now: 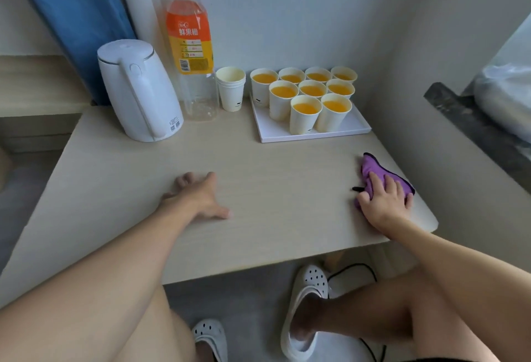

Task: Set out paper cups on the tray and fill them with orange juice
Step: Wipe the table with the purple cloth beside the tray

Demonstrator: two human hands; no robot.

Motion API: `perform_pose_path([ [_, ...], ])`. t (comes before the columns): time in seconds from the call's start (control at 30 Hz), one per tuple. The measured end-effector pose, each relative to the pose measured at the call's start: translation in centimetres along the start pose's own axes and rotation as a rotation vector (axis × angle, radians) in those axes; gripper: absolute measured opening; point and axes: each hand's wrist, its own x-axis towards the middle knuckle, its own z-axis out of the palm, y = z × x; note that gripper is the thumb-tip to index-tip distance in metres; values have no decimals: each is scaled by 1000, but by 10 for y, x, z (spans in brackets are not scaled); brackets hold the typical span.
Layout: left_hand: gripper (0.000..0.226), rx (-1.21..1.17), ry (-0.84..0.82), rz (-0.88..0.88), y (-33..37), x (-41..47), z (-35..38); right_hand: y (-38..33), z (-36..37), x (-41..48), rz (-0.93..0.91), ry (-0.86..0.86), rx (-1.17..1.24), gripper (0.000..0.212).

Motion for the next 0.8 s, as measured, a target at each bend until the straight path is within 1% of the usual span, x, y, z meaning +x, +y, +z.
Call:
perform_pose_path([
  [0.1,94,-64,1,-9,-5,-3,-3,-12,3,-11,76,22,6,63],
  [0.17,81,-154,41,-5,-10,-5,-6,-36,7,-23,39,4,1,66],
  [0.23,69,-259,82,6,-18,-8,-9,-67,15,-38,-72,-14,-28,68],
  [0.3,62,-314,128,1,-27,-12,-11,-107,25,-57,-235,-21,-46,70],
  [0.4,55,-268,190,-125,-47,-18,-12,-164,41,-75,-568,-47,-88,68],
  [0.43,52,-247,203,-187,-54,-22,-14,-179,45,-73,-629,-63,-103,67],
  [0.47,49,-245,209,-249,-64,-24,-15,-194,48,-69,-624,-68,-102,66],
  [0.57,43,-286,216,-354,-95,-28,-17,-241,57,-57,-400,-29,-65,65],
  [0.6,43,-289,217,-362,-104,-29,-17,-263,61,-57,-378,-38,-66,66],
  [0.63,44,-303,220,-358,-109,-31,-18,-286,65,-60,-410,-60,-64,66],
  [0.7,43,-388,267,-373,-113,-34,-19,-334,75,-79,-571,-101,-57,66],
  [0.73,41,-463,319,-399,-110,-36,-19,-354,81,-94,-676,-117,-68,66],
  [0.8,39,-601,483,-483,-107,-40,-25,-383,90,-129,-926,-181,-131,70],
])
